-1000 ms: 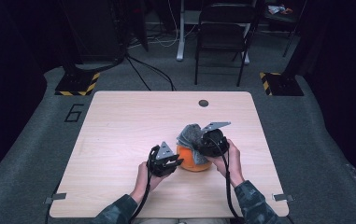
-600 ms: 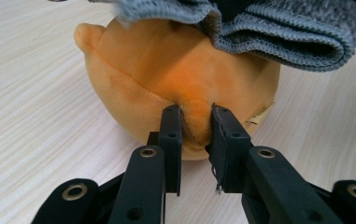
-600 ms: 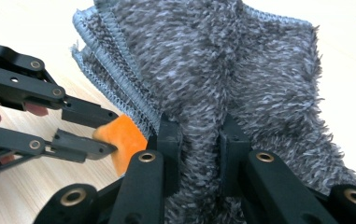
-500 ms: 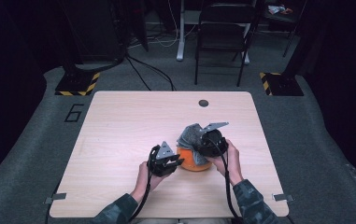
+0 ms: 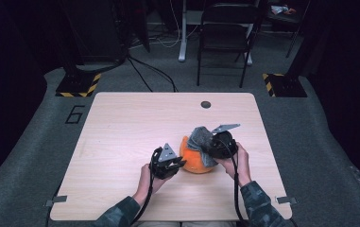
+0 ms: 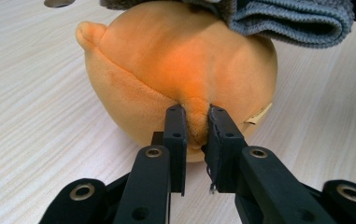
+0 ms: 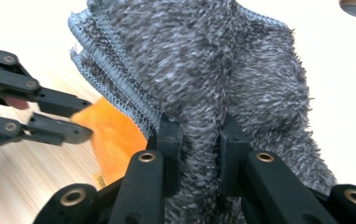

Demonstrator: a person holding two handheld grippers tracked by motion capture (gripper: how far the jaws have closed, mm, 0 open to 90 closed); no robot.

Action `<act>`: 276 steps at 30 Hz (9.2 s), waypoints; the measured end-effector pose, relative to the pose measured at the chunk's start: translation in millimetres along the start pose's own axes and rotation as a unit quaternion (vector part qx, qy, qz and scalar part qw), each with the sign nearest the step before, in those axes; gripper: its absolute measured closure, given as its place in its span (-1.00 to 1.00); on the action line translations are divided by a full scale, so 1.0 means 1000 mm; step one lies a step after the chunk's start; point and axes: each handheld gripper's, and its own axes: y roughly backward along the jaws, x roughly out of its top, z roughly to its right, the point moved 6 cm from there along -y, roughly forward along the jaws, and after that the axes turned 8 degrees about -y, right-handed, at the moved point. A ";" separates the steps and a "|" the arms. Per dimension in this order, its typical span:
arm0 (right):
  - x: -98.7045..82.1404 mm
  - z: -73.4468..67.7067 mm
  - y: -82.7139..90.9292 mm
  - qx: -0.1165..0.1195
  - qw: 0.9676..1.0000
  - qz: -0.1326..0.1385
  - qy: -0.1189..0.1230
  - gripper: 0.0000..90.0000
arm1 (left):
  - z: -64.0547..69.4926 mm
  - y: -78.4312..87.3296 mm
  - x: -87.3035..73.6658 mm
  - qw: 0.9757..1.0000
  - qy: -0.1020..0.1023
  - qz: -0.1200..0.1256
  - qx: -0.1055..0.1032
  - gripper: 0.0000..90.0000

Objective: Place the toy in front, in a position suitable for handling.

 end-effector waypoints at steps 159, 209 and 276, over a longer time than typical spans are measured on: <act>0.013 -0.002 0.012 -0.039 0.999 0.019 -0.022 0.66 | -0.006 -0.006 0.012 1.000 0.000 0.027 -0.011 0.74; -0.023 0.059 -0.020 -0.084 0.991 -0.057 -0.085 0.65 | -0.007 -0.006 0.008 1.000 0.000 0.022 -0.013 0.75; 0.018 -0.011 0.013 -0.027 0.999 0.040 -0.014 0.65 | -0.007 -0.006 0.015 0.999 0.014 0.036 0.021 0.81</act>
